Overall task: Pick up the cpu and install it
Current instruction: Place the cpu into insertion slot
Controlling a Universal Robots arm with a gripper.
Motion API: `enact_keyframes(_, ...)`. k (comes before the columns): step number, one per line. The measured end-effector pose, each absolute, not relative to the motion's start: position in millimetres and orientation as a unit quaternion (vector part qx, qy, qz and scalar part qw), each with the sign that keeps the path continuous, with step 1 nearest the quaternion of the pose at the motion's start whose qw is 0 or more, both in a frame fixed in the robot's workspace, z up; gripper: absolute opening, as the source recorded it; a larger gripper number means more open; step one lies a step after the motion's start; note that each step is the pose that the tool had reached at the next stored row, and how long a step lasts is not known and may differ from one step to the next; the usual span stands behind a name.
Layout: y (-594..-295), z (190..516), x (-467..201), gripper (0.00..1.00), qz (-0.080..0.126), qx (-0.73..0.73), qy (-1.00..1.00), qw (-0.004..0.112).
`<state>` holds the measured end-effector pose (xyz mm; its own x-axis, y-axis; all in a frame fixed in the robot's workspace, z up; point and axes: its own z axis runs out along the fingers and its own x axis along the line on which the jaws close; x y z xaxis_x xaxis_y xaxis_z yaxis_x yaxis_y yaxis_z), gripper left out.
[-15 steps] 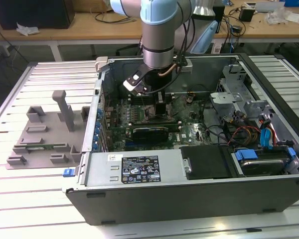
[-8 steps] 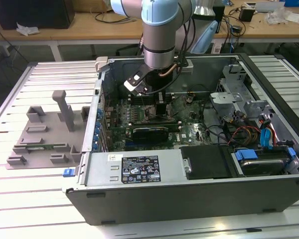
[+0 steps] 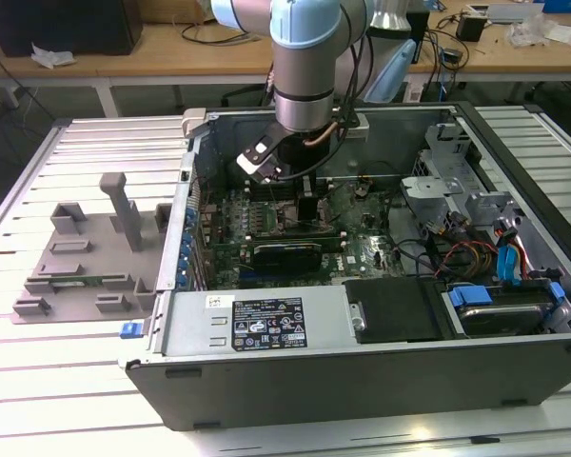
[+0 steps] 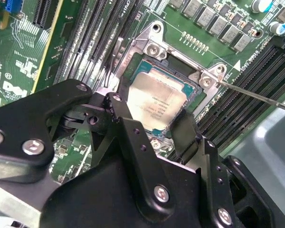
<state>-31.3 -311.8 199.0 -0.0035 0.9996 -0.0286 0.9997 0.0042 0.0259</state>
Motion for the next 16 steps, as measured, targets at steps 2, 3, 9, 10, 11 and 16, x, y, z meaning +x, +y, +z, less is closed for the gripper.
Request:
enact_keyframes(2,-311.8,201.1,-31.3,0.62,-0.001,0.706,0.708,0.019)
enact_keyframes(3,-311.8,201.2,-31.3,0.62,-0.001,0.706,0.708,0.019)
enact_keyframes(9,-311.8,201.5,-31.3,0.60,-0.001,0.706,0.708,0.019)
enact_keyframes(10,-311.8,201.5,-31.3,0.53,-0.001,0.706,0.708,0.019)
enact_keyframes(11,-311.8,201.5,-31.3,0.53,-0.001,0.706,0.708,0.019)
enact_keyframes(16,-311.8,201.9,-31.3,0.53,0.000,0.706,0.708,0.018)
